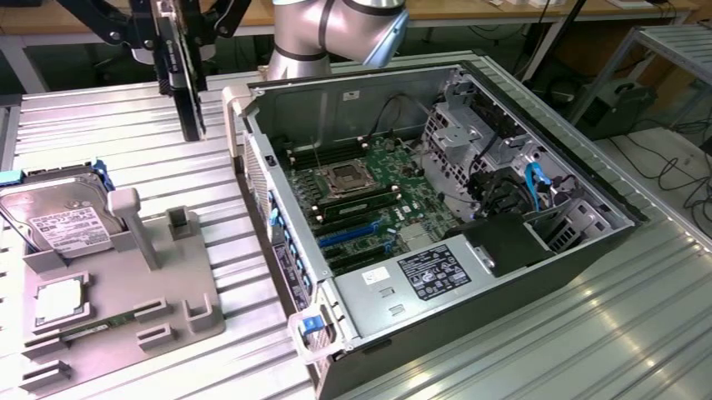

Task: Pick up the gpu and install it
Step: 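Pick up the gpu and move the gpu toward the slot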

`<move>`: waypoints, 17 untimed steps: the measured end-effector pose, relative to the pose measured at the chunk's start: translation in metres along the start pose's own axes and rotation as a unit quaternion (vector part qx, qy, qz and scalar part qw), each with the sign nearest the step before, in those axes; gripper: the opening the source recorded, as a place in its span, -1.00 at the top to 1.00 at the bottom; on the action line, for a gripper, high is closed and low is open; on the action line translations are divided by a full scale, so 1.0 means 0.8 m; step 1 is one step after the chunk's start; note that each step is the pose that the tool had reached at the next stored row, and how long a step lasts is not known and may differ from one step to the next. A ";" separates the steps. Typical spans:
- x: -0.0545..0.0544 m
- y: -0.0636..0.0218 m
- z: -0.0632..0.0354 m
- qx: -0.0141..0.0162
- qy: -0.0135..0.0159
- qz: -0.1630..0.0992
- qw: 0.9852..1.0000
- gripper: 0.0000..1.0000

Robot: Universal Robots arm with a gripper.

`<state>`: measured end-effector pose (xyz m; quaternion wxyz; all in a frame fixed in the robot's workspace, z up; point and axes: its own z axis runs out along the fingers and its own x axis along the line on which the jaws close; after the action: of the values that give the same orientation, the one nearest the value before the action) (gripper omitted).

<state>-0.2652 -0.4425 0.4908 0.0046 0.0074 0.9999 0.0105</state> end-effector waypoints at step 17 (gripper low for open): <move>-0.016 0.000 0.000 0.000 0.000 0.000 1.000 0.44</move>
<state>-0.2525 -0.4425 0.4907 0.0046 0.0074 0.9999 0.0105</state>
